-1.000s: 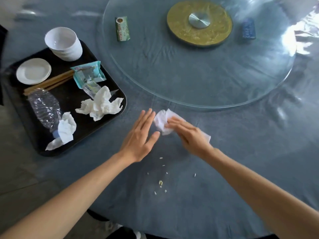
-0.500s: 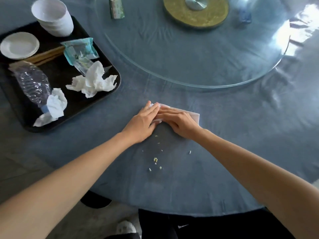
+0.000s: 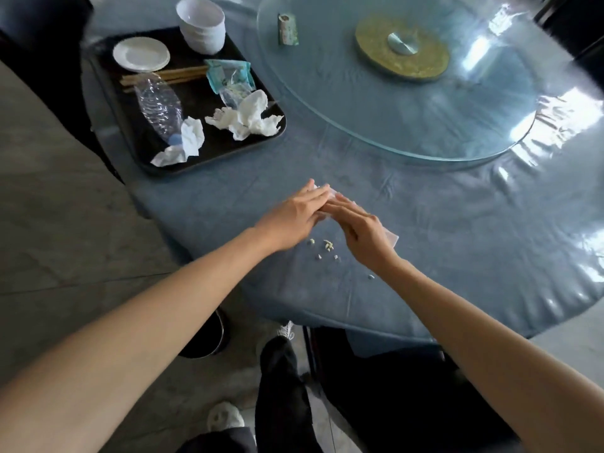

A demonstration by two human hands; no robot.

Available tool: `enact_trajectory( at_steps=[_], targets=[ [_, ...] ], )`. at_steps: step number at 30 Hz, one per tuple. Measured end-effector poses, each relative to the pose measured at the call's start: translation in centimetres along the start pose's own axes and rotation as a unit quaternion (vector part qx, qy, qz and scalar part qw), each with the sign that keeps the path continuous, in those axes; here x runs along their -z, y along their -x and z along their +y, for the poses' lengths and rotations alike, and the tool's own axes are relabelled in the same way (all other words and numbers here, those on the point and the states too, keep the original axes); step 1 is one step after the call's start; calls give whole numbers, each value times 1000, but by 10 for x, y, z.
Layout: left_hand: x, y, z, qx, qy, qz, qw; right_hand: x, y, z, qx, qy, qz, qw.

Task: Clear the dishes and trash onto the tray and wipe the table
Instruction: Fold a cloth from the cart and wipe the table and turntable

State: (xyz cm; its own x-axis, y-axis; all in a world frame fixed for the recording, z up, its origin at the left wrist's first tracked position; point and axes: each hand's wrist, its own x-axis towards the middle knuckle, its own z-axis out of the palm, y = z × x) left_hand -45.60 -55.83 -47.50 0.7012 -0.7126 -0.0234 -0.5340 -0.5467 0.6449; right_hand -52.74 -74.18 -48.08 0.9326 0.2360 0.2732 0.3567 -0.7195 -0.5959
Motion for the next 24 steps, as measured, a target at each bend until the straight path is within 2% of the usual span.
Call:
enact_trajectory(
  at_steps=[2,4,8,12,14,15,18,19,21,24],
  targets=[
    [8,-10,-1,20,-14,21,999,4,-18,1,28,33,23,999],
    [4,-14,-8,42,-20,10,999,0,-26,10,24,59,18,998],
    [-26,-7,-32,78,-35,-24,996,-19,-11,31,-50,63,-37,996],
    [-36,-3,-40,72,-38,-27,996,-23,-7,30,-98,50,-67,992],
    [-21,8,-35,78,14,16,997,-15,-11,12,-117,85,-68,987],
    [-12,21,-33,82,43,63,994,-11,-9,-3,-102,95,-52,989],
    [13,101,-36,70,75,246,964,-25,1,-73,20,-14,16,1000],
    [14,136,-42,78,86,293,949,-43,8,-98,48,-67,0,997],
    [-3,208,-62,157,122,344,918,-94,25,-139,72,-122,-94,985],
    [-60,306,-105,344,159,323,867,-189,59,-161,16,-148,-233,961]
  ],
)
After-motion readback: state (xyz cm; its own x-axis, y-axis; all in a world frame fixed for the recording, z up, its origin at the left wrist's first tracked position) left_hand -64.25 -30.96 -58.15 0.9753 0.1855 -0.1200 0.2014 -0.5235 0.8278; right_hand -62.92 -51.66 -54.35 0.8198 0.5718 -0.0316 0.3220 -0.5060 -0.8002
